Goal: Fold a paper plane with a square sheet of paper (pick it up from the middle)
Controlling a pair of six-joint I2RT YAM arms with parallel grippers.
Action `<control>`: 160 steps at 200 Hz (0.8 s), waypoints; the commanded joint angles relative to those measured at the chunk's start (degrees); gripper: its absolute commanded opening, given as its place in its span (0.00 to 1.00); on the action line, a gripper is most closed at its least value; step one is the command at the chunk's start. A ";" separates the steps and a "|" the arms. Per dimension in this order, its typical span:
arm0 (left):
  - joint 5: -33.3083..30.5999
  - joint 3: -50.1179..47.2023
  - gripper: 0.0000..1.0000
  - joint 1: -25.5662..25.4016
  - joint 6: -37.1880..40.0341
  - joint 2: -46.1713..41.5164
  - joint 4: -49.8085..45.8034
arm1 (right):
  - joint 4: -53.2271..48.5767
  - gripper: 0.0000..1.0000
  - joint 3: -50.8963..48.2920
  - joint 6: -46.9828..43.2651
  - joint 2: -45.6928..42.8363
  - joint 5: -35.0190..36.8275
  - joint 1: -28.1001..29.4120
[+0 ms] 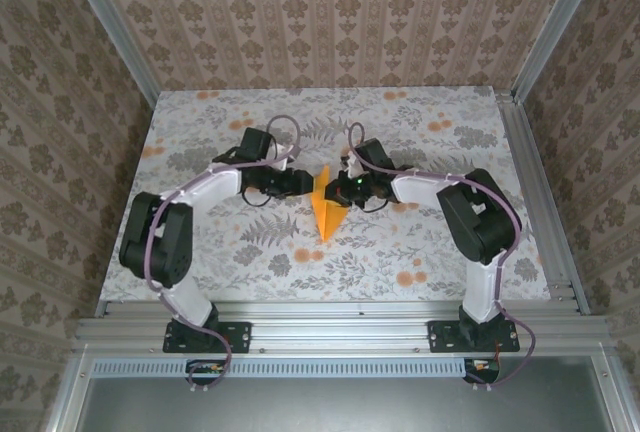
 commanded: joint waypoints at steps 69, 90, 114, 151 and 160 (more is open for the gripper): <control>1.08 -16.29 0.66 0.63 -24.30 -16.87 22.10 | 18.56 0.00 0.10 14.64 -5.87 -7.43 -2.02; 2.80 -18.93 0.66 0.59 -28.19 -17.48 29.49 | 23.23 0.00 -0.17 18.56 -5.65 -8.56 -1.97; 3.24 -19.11 0.65 0.55 -28.05 -17.59 28.91 | 24.11 0.00 -0.37 19.54 -6.58 -8.58 -2.16; 3.20 -20.37 0.71 0.55 -28.81 -18.67 29.69 | 24.20 0.00 -0.50 19.74 -7.30 -8.50 -2.17; 3.91 -20.78 0.72 0.56 -30.23 -18.18 31.80 | 24.35 0.00 -0.65 19.85 -7.34 -8.51 -2.19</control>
